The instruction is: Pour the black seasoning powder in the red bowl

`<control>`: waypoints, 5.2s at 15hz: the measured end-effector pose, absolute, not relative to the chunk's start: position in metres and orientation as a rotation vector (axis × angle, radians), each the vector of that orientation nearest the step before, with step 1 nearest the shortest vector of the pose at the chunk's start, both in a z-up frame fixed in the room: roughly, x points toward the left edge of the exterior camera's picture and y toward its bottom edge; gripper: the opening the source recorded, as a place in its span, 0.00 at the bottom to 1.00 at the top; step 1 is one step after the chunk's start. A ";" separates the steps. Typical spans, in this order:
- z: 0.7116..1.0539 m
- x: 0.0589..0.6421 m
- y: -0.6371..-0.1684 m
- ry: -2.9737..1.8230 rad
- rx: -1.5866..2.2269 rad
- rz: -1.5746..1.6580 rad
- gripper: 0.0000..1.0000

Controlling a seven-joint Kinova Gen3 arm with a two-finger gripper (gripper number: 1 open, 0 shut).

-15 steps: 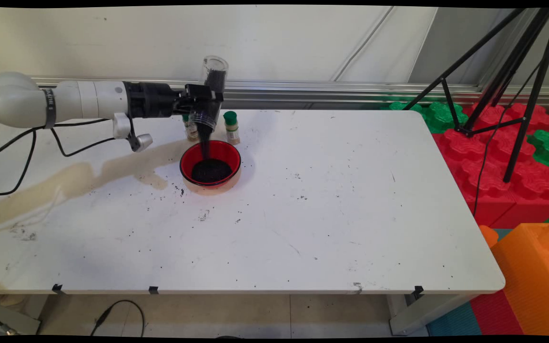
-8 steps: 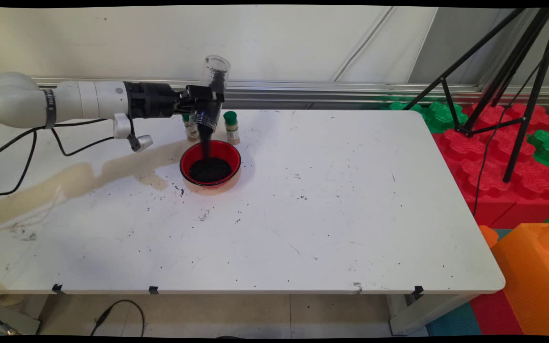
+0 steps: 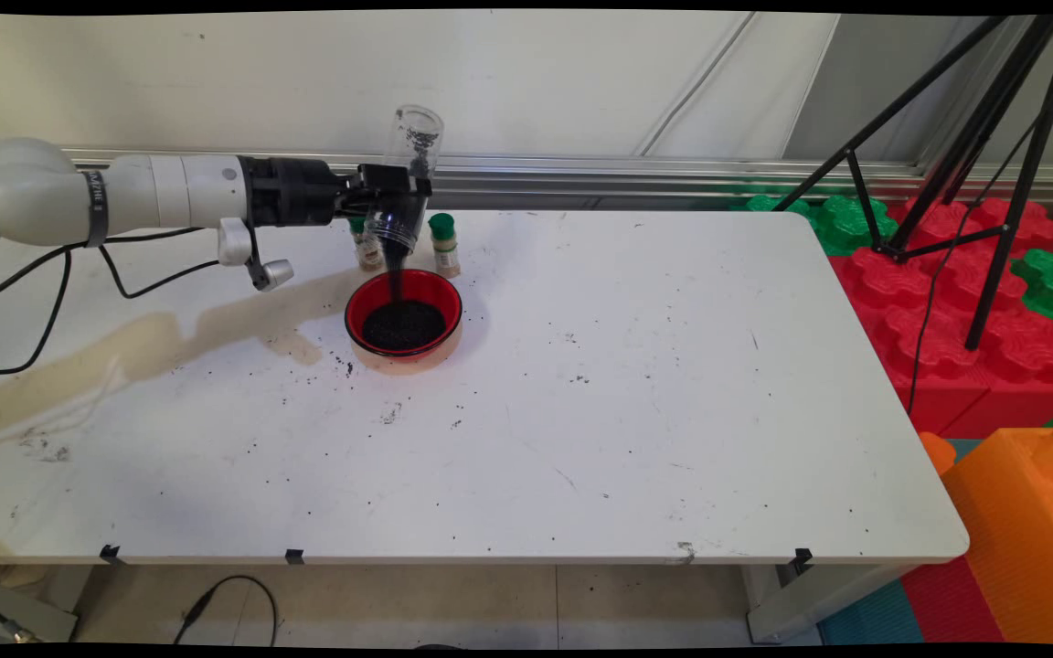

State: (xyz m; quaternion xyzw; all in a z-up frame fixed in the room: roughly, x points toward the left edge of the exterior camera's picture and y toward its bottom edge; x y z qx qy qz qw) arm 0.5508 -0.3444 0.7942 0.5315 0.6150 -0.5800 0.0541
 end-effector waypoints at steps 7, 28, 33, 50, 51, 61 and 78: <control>0.795 0.550 -0.344 1.849 1.628 -1.761 0.00; 0.795 0.548 -0.336 1.742 1.692 -1.761 0.00; 0.795 0.548 -0.334 1.700 1.708 -1.762 0.00; 0.794 0.549 -0.323 1.541 1.764 -1.754 0.00; 0.794 0.548 -0.322 1.534 1.766 -1.754 0.00; 0.796 0.548 -0.320 1.461 1.779 -1.760 0.00; 0.797 0.552 -0.316 1.580 1.725 -1.827 0.00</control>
